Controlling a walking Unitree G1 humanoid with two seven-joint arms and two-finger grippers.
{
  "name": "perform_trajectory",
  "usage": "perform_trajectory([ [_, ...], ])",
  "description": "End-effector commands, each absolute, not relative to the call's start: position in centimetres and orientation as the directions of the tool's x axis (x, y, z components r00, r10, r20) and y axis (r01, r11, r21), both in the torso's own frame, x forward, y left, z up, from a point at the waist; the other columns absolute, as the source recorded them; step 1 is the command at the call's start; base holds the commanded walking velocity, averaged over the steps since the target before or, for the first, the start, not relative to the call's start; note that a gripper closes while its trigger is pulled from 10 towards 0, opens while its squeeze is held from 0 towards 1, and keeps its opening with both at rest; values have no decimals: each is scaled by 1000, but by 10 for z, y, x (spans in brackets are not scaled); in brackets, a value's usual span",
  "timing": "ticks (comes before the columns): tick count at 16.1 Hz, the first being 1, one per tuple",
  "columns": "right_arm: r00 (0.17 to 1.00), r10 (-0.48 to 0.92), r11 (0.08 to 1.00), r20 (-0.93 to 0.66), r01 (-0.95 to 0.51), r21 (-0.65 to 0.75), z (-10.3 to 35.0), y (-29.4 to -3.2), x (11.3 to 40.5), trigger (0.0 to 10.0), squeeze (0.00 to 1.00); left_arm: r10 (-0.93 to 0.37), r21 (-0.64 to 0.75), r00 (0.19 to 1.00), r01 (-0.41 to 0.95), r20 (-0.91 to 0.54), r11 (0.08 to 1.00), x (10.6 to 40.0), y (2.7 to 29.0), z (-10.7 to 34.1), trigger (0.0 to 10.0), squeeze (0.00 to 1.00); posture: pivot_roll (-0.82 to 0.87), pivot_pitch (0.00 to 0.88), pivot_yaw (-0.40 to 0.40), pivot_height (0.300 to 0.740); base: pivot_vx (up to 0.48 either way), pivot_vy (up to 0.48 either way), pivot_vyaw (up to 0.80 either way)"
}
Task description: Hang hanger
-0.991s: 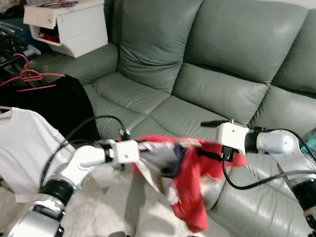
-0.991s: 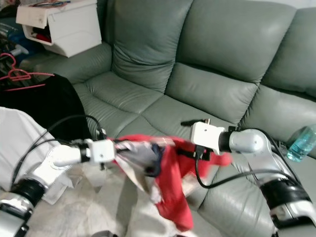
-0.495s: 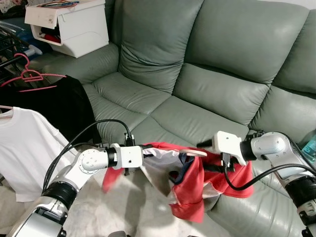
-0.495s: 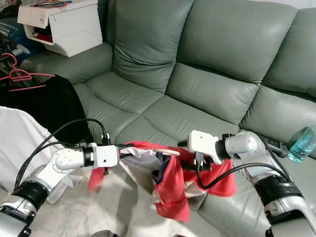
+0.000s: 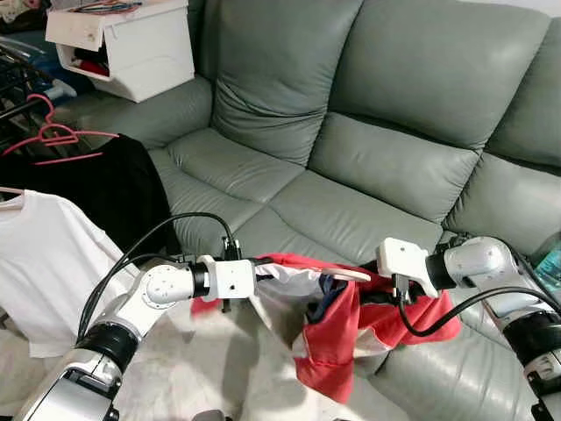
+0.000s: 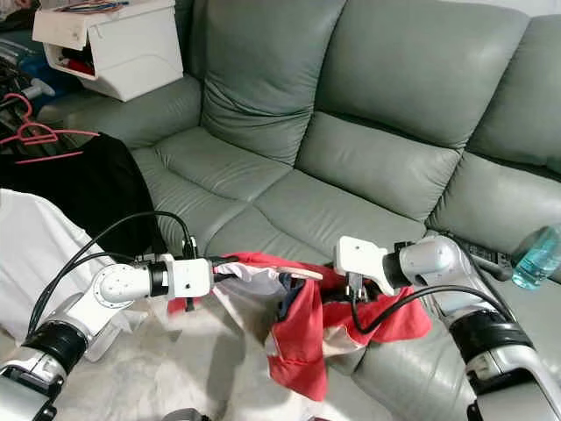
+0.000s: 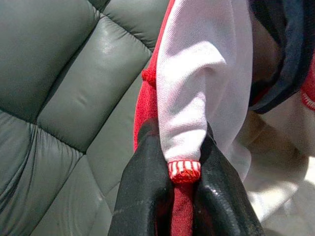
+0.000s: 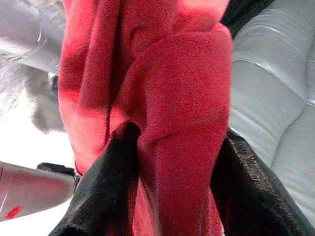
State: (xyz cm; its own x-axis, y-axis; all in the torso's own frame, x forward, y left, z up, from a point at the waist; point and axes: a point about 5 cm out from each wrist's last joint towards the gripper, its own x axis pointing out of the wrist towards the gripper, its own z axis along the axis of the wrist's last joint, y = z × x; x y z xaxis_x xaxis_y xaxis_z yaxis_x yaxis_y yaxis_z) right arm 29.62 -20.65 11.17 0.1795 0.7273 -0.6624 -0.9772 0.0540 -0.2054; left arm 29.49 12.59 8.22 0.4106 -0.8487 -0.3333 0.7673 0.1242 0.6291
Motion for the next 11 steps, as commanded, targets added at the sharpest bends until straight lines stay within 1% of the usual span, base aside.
perform_trajectory([
  [1, 139, 711, 16, -689, -983, -182, 109, -207, 294, 0, 0, -863, 650, 416, 746, -288, 143, 298, 122, 91, 0, 0, -73, 0, 40, 740, 0, 0, 0],
  [3, 129, 686, -1, -716, -984, -178, 108, -211, 293, 0, 0, -863, 646, 414, 750, -290, 142, 297, 122, 90, 0, 0, -75, 0, 40, 740, 0, 0, 0],
  [5, 147, 682, 20, -717, -983, -184, 108, -215, 293, 0, 0, -861, 643, 414, 753, -296, 141, 296, 124, 88, 0, 0, -75, 0, 41, 740, 0, 0, 0],
  [7, 173, 675, 38, -717, -979, -200, 106, -219, 293, 0, 0, -858, 641, 418, 754, -298, 145, 297, 125, 88, 0, 0, -75, 0, 41, 740, 0, 0, 0],
  [9, 223, 697, 76, -681, -968, -239, 105, -218, 294, 0, 0, -858, 638, 418, 756, -299, 146, 296, 124, 87, 0, 0, -78, 0, 41, 740, 0, 0, 0],
  [11, 251, 710, 104, -657, -961, -255, 105, -216, 295, 0, 0, -858, 635, 416, 759, -301, 145, 295, 124, 85, 0, 0, -78, 0, 44, 740, 0, 0, 0],
])
